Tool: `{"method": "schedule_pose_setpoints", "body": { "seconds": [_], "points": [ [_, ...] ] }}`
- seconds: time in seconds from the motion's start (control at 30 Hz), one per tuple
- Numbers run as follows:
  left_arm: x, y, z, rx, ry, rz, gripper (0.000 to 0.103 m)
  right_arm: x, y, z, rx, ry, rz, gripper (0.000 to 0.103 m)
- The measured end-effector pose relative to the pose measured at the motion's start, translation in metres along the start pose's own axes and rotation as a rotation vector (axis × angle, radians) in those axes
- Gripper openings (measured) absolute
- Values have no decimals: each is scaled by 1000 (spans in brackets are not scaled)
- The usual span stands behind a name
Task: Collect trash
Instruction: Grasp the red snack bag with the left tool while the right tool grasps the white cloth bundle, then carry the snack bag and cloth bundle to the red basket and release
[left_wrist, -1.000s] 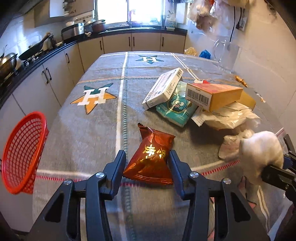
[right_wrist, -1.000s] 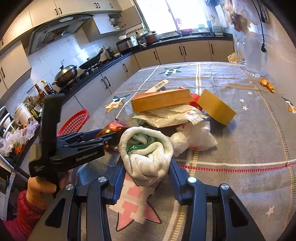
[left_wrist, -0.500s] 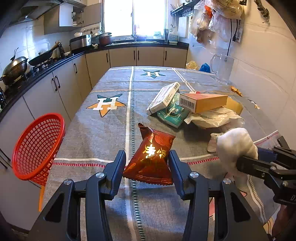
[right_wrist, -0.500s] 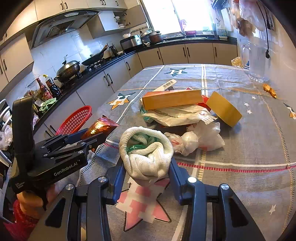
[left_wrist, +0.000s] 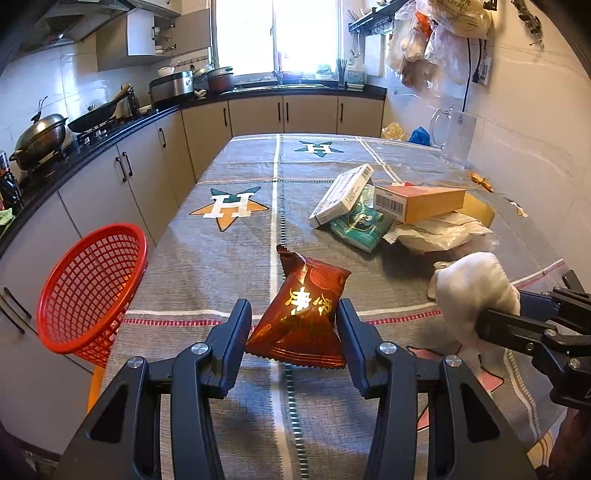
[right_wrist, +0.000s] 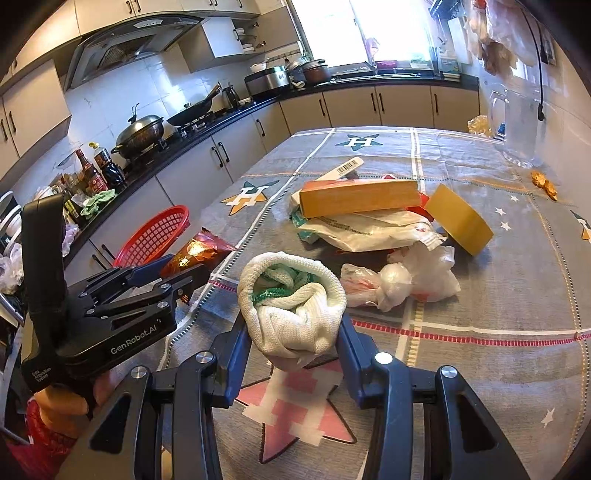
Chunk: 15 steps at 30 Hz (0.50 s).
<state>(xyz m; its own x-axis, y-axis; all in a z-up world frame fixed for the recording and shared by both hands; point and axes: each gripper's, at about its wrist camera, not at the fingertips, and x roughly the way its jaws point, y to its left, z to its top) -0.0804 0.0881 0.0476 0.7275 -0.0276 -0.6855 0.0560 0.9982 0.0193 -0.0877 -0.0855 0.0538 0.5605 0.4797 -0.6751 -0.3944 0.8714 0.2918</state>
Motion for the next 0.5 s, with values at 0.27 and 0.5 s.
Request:
{"method": "schedule_pose_setpoints", "body": {
  "seconds": [0.27,0.5],
  "points": [
    [0,6,-2,-4,-4,29,46,3,6,5,-14,2,7,48],
    [-3,12,-2,-15,-9,38,46,7,13,11,-29,2,13,48]
  ]
}}
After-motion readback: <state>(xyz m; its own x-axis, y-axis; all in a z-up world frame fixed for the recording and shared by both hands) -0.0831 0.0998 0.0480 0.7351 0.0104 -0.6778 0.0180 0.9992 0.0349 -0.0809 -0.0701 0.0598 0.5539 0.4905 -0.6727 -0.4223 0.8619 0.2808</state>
